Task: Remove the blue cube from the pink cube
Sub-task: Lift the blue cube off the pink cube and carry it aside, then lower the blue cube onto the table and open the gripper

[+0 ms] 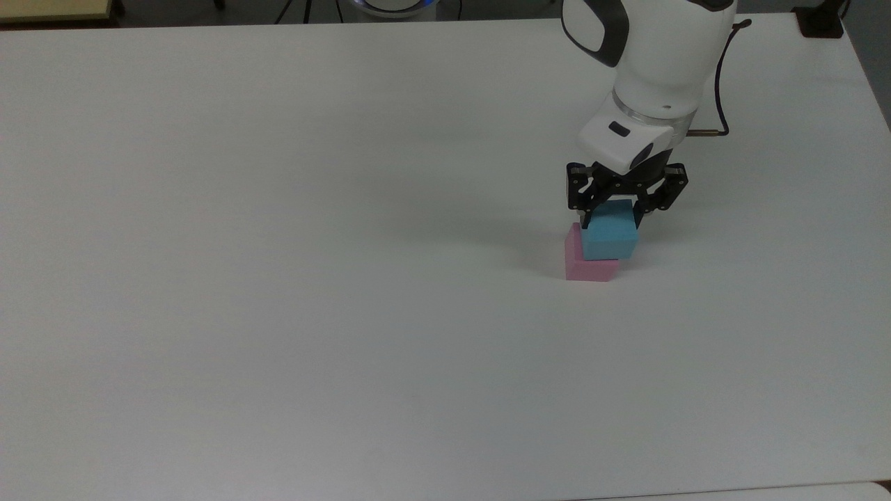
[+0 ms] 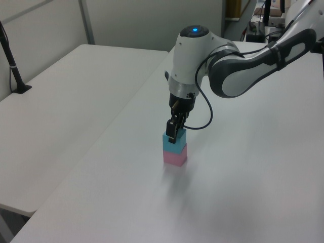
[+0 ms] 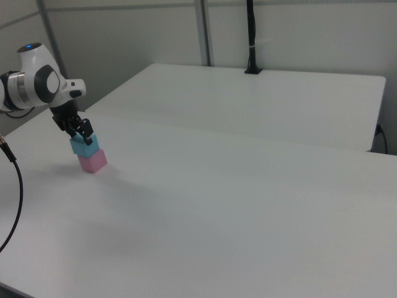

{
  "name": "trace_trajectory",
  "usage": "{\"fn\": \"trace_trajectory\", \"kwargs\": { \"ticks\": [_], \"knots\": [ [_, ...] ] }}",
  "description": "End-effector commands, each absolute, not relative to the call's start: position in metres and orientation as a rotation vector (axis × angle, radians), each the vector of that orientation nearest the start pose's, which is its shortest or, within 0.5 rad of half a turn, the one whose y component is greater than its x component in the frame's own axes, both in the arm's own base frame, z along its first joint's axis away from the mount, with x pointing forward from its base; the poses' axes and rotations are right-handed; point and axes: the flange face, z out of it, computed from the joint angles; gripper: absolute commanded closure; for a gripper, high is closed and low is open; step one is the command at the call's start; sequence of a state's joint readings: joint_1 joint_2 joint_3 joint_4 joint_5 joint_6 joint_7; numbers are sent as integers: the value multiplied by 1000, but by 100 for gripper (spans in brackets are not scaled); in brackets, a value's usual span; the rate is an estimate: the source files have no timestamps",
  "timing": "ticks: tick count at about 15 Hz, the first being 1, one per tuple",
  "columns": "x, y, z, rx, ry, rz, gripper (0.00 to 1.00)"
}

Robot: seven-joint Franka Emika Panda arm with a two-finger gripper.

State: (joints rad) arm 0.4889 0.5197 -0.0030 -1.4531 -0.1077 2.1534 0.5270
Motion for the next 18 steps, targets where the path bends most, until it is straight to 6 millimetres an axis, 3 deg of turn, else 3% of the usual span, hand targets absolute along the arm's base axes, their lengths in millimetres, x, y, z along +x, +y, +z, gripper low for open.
{"fn": "trace_trajectory", "kwargs": {
  "ticks": [1,3,6,8,11,12,15,16,17,18],
  "knots": [
    [639,334,414,-3125,-13,-368,65],
    [638,319,445,-3118,4,-376,65],
    [651,266,463,-3151,-70,-362,65],
    [667,215,449,-3193,-103,-314,64],
    [682,127,410,-3239,-137,-195,64],
    [684,108,393,-3251,-130,-153,64],
    [691,59,375,-3263,-104,-99,59],
    [692,49,374,-3264,-109,-93,54],
    [692,42,374,-3265,-104,-89,39],
    [692,36,374,-3265,-90,-91,15]
  ]
}}
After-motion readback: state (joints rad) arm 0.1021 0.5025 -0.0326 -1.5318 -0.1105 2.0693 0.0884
